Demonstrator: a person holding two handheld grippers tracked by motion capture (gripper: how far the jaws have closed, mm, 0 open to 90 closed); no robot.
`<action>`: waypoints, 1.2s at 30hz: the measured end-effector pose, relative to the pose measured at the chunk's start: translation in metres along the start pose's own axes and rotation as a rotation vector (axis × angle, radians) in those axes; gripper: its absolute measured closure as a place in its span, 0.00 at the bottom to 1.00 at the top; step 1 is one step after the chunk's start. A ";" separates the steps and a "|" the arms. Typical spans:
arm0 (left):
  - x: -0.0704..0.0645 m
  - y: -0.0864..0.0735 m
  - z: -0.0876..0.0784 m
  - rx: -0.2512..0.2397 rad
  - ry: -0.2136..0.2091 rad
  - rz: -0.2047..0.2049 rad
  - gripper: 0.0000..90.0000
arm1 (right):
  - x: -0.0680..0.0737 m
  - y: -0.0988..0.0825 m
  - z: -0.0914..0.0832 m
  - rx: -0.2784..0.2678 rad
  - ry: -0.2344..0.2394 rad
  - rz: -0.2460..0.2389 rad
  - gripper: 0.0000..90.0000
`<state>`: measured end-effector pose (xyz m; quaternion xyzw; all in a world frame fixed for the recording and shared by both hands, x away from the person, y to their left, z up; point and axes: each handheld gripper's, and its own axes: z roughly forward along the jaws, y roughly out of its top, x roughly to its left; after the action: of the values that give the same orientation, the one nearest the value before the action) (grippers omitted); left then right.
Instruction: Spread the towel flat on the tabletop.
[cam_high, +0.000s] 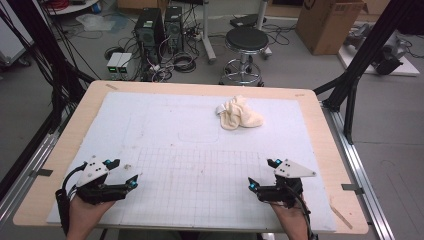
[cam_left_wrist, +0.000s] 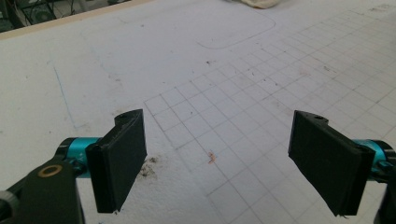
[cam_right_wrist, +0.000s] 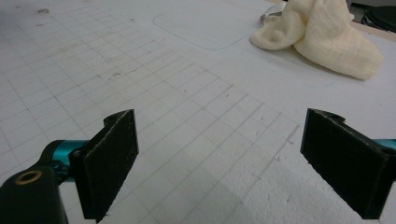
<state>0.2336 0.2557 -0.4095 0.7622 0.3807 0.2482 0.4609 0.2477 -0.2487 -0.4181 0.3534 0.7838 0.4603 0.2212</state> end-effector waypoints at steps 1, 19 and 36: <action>0.000 0.000 0.001 0.000 0.000 -0.004 0.22 | -0.002 0.000 0.001 0.001 0.001 -0.002 0.12; -0.001 -0.001 -0.001 -0.005 -0.005 0.000 0.22 | 0.000 -0.001 -0.001 -0.001 -0.005 0.014 0.12; -0.003 -0.001 0.000 -0.006 -0.011 0.005 0.22 | -0.003 0.000 0.001 -0.007 -0.020 0.018 0.12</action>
<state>0.2319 0.2532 -0.4103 0.7631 0.3756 0.2464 0.4646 0.2505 -0.2502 -0.4185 0.3641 0.7767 0.4616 0.2260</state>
